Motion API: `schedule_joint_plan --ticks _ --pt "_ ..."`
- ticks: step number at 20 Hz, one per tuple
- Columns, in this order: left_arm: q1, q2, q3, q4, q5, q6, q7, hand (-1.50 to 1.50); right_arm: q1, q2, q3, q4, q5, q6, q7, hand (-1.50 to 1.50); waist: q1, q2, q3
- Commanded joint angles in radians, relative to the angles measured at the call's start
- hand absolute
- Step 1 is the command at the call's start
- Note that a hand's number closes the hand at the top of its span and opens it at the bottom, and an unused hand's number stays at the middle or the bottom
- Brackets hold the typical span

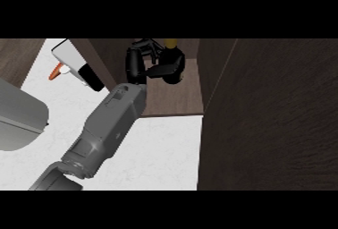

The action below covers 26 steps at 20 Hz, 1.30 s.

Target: Pick up the wine, place it into the cabinet and close the cabinet

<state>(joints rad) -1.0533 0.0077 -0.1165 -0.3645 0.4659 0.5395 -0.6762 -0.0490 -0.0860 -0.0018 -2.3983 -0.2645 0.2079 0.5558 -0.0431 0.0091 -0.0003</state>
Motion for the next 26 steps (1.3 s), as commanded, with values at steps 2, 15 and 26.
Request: schedule_joint_plan --ticks 2,15,26 --pt "-0.027 -0.007 0.077 0.068 0.047 -0.039 -0.025 1.50 -0.011 -0.028 -0.062 -0.030 -0.103 0.020 0.007 -1.50 -0.002 0.005 0.000" --pt "-0.068 0.009 0.162 0.173 0.092 -0.124 -0.061 1.50 0.010 -0.004 0.005 -0.096 -0.043 -0.016 0.025 -1.50 -0.012 0.007 0.000" --pt "-0.068 0.031 0.152 0.251 0.041 -0.081 -0.087 -1.50 -0.069 -0.013 0.026 -0.034 -0.008 -0.033 0.036 -1.50 -0.014 0.013 -0.001"
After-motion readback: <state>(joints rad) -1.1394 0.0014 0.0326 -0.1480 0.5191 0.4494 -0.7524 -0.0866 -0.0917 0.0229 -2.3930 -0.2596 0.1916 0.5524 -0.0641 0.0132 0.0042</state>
